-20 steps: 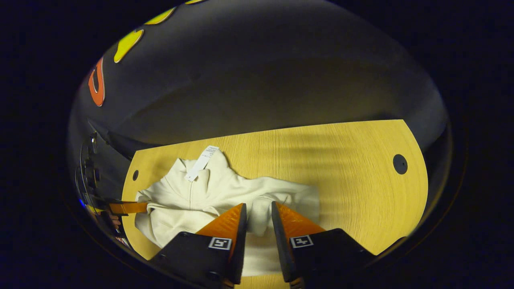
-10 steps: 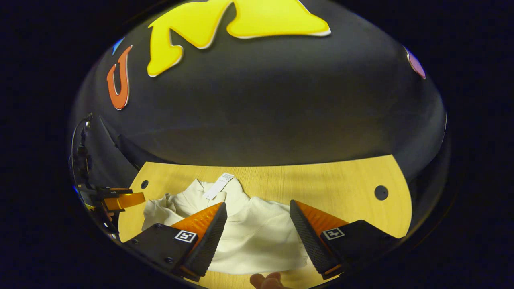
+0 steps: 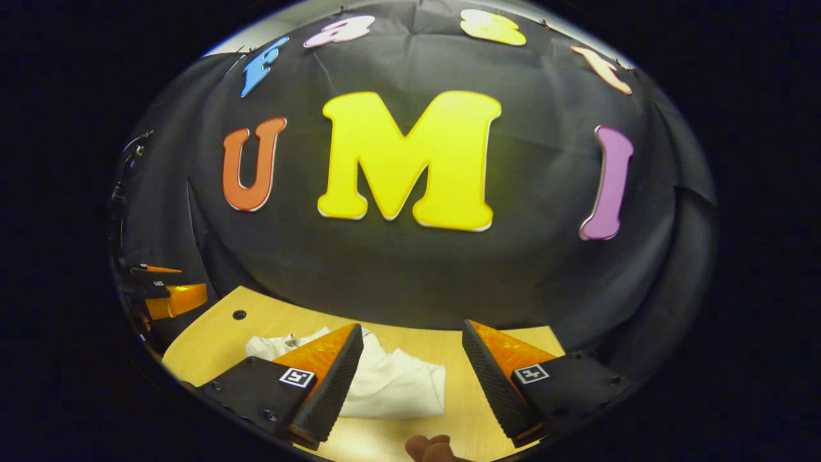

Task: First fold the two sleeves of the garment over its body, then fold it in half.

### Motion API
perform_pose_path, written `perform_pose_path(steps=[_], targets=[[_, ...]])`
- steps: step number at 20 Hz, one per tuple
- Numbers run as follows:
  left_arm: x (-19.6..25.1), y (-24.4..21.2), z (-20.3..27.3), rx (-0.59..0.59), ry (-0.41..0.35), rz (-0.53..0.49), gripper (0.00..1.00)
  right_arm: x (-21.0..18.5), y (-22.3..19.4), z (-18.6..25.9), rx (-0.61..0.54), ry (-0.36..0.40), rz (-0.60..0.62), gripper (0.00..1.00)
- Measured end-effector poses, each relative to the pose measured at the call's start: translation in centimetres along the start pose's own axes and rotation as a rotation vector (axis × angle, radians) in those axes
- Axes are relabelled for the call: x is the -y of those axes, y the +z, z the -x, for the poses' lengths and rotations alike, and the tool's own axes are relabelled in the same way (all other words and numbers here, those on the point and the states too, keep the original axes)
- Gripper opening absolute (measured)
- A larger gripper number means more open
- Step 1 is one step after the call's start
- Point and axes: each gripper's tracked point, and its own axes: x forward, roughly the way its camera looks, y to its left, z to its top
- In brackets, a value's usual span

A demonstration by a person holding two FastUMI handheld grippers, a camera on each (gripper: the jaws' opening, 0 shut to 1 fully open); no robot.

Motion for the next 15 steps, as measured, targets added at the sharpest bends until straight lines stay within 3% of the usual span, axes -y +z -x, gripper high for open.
perform_pose_path(steps=[6,11,15], targets=[[-2.0,2.8,11.7,0.167,0.033,0.007,0.98,0.5,2.4,9.9,0.138,-0.047,-0.013,0.94],[-3.3,1.3,15.5,0.161,0.063,0.001,0.98,1.1,2.4,16.6,0.179,-0.092,-0.037,0.94],[-3.0,-0.5,17.1,0.131,0.039,-0.019,0.98,0.2,-0.6,19.7,0.13,-0.067,-0.063,0.94]])
